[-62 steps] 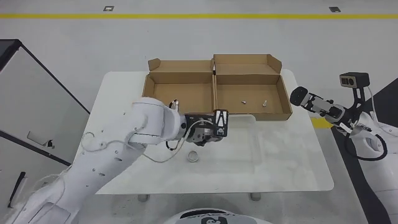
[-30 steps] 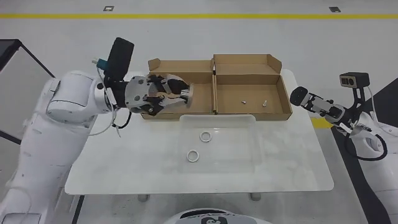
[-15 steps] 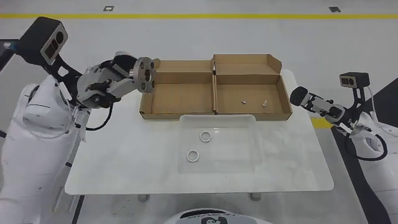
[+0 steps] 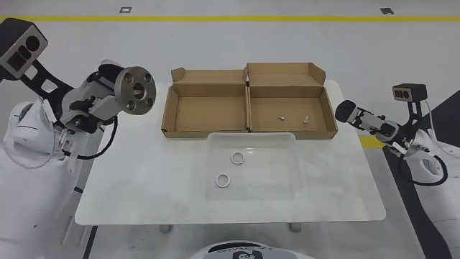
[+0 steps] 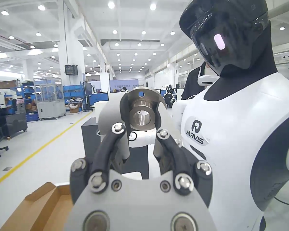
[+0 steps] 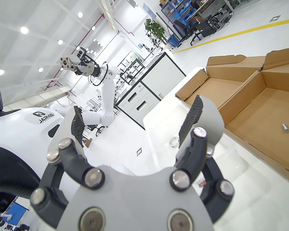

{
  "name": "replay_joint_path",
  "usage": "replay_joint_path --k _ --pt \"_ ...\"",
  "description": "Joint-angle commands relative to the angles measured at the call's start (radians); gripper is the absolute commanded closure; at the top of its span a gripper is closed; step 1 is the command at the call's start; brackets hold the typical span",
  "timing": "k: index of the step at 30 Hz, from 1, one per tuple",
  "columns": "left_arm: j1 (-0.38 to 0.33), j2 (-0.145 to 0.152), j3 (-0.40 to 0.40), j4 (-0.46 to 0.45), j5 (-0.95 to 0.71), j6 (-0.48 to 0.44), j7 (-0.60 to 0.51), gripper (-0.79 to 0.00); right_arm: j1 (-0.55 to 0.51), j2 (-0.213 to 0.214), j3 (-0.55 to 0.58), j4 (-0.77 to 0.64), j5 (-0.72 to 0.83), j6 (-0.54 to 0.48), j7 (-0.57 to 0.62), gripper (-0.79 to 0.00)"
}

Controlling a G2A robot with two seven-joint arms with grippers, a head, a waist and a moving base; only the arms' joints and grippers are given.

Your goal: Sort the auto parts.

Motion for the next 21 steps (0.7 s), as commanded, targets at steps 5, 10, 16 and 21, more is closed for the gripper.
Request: replay_joint_path --k 5,10,16,21 --pt "0.001 0.000 0.000 -0.002 0.000 0.005 0.004 0.000 0.000 0.000 0.000 0.000 0.000 0.000 0.000 -0.785" --pt "0.040 -0.007 0.035 -0.074 -0.063 0.000 0.045 0.000 0.000 0.000 0.000 0.000 0.000 0.000 0.000 -0.785" --pt "0.058 -0.017 0.054 -0.099 -0.130 0.000 0.056 0.000 0.000 0.000 0.000 0.000 0.000 0.000 0.000 -0.785" --pt "0.075 -0.027 0.049 -0.104 -0.206 0.000 0.061 0.000 0.000 0.000 0.000 0.000 0.000 0.000 0.000 -0.785"
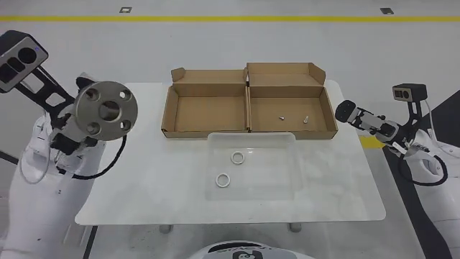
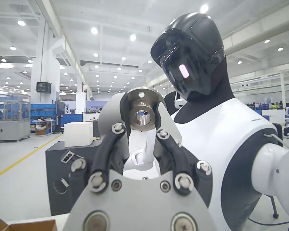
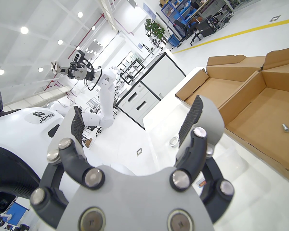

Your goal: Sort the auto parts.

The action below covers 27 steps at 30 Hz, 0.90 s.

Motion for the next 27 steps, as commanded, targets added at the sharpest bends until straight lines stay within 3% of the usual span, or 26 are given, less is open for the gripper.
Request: replay_joint_path --k 1,9,20,27 --pt "0.011 -0.005 -0.002 0.000 -0.040 0.000 0.014 0.000 0.000 0.000 0.000 0.000 0.000 0.000 0.000 -0.785" --pt "0.051 -0.028 -0.046 -0.011 -0.103 0.000 -0.007 0.000 0.000 0.000 0.000 0.000 0.000 0.000 0.000 -0.785" --pt "0.069 -0.040 -0.110 0.011 0.015 0.000 -0.149 0.000 0.000 0.000 0.000 0.000 0.000 0.000 0.000 -0.785" --pt "0.080 -0.039 -0.133 0.023 0.064 0.000 -0.169 0.000 0.000 0.000 0.000 0.000 0.000 0.000 0.000 -0.785"
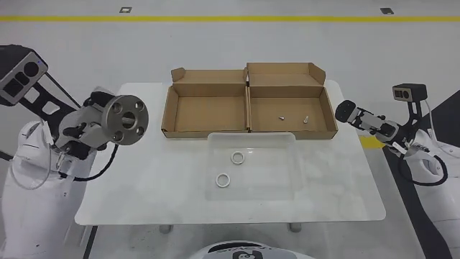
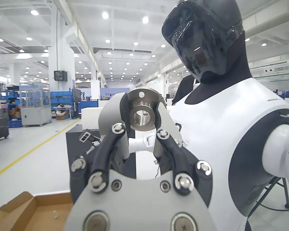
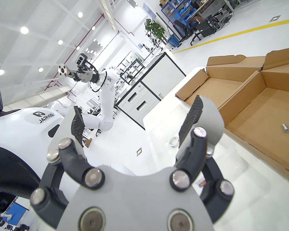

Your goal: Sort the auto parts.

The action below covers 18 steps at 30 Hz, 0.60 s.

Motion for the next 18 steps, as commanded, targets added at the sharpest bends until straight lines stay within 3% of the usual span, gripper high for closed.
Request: replay_joint_path --k 1,8,18 --pt "0.003 0.000 -0.003 0.000 -0.010 -0.001 0.008 0.000 0.000 0.000 0.000 0.000 0.000 0.000 0.000 -0.785" --pt "0.022 -0.005 -0.013 -0.019 -0.173 -0.001 0.057 0.000 0.000 0.000 0.000 0.000 0.000 0.000 0.000 -0.785" --pt "0.033 -0.007 -0.066 -0.015 -0.310 0.015 -0.015 0.000 0.000 0.000 0.000 0.000 0.000 0.000 0.000 -0.785"
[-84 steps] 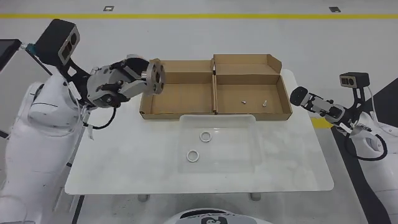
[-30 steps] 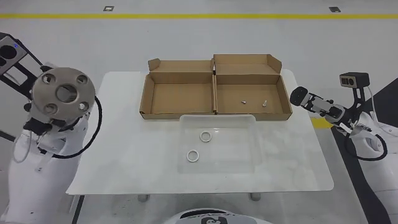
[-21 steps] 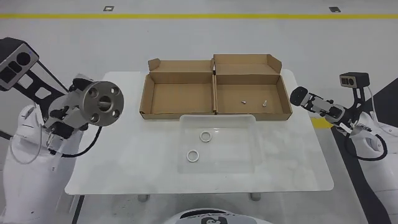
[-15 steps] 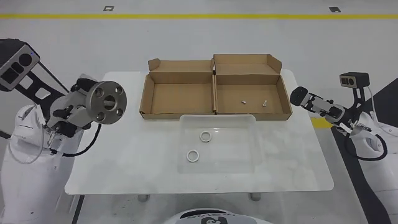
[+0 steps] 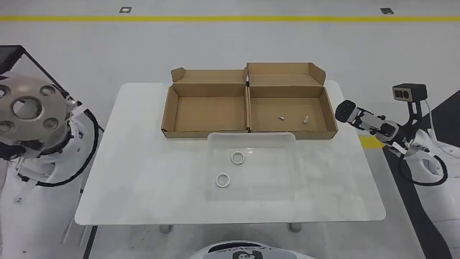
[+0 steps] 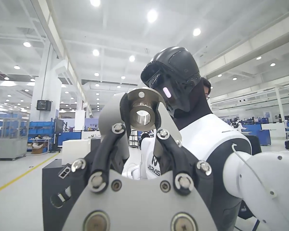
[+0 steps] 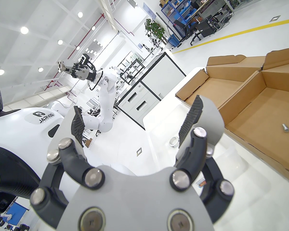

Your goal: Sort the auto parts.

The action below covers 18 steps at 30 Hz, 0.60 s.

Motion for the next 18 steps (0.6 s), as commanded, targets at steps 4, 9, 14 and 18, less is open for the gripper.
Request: replay_joint_path --k 4,9,14,18 --pt "-0.001 0.003 -0.028 0.002 0.041 0.037 -0.036 0.000 0.000 0.000 0.000 0.000 0.000 0.000 0.000 -0.785" --pt "0.000 0.009 -0.049 0.003 0.130 0.063 -0.062 0.000 0.000 0.000 0.000 0.000 0.000 0.000 0.000 -0.785" --pt "0.007 0.016 -0.053 0.002 0.201 0.067 -0.066 0.000 0.000 0.000 0.000 0.000 0.000 0.000 0.000 -0.785" --pt "0.012 0.023 -0.053 0.001 0.237 0.062 -0.061 0.000 0.000 0.000 0.000 0.000 0.000 0.000 0.000 -0.785"
